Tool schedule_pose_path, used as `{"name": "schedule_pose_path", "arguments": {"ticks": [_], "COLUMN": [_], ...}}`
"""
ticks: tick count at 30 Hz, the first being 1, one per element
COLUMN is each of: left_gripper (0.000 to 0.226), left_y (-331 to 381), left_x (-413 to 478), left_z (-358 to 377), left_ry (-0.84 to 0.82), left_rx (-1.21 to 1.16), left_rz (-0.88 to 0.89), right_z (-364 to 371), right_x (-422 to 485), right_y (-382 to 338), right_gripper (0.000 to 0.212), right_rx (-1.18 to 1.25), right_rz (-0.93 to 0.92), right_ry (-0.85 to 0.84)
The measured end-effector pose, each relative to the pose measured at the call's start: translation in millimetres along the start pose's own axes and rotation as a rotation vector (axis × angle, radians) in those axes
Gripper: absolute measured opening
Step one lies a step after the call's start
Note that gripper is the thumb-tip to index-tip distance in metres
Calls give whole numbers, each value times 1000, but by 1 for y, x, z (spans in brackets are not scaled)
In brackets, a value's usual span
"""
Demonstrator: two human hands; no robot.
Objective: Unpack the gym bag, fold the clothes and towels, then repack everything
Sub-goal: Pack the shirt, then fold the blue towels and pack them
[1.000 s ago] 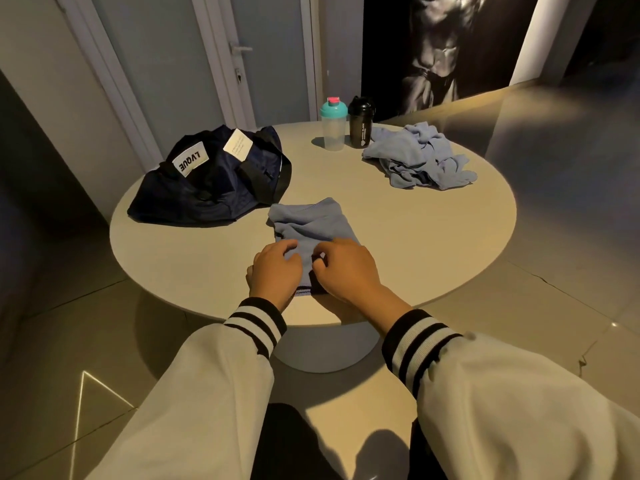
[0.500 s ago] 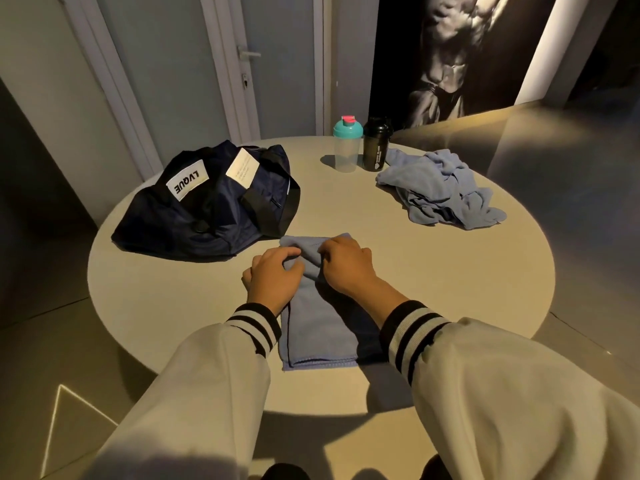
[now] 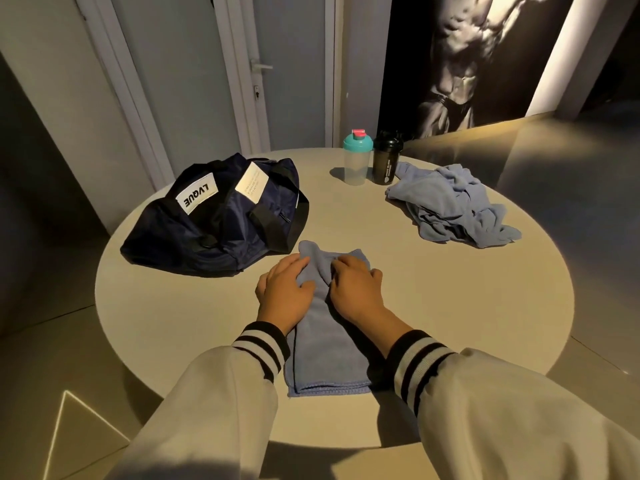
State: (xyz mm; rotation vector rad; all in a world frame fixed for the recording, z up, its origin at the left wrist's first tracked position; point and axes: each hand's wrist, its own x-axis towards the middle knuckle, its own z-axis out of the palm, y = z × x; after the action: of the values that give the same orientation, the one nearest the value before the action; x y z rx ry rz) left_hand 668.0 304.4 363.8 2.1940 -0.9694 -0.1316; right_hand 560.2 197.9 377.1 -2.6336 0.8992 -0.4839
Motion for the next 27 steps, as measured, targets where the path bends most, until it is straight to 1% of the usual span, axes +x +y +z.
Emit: {"name": "schedule_pose_path", "arguments": {"ticks": [2,3,5,8,10,11,14,15,17,21,23,25,27], "left_gripper": [47,45,44,45,44,43,42,41,42,41,43,46,50], "left_y": [8,11,11,3,-1,-1,-3,-4,-5,-7,-10,-12,-10], "left_x": [4,7,12,16,18,19,21,21,21,21,22,24,24], "left_z": [-3,-4,-4,4,9,10,13,13,14,17,17,18,18], "left_ry": [9,24,28,-11,-5,5,26,28,35,47,55,37,-4], "left_rx": [-262,-338,-336,-240,-232,-222,-195,-188,-169,-133,-135,-95,-1], "left_rz": [23,23,-4,-74,-110,-124,-132,-127,-118,-103,-96,-84,-59], "right_z": [-8,-13,-21,-19,-14,-12,-10,-9,-6,4,6,4,3], "right_x": [4,6,12,20,22,22,25,27,28,26,27,28,25], "right_y": [3,5,7,11,12,11,13,15,19,17,16,17,19], "right_gripper": [37,45,52,59,63,61,39,35,35,33,33,36,35], "right_rx": [-26,-21,21,28,56,88,181,175,113,-45,-80,-48,74], "right_rz": [43,56,57,69,93,99,122,128,102,-23,-47,-23,72], "right_ry": [50,72,51,-86,-135,-123,1,15,-9,-36,-69,-79,-42]}}
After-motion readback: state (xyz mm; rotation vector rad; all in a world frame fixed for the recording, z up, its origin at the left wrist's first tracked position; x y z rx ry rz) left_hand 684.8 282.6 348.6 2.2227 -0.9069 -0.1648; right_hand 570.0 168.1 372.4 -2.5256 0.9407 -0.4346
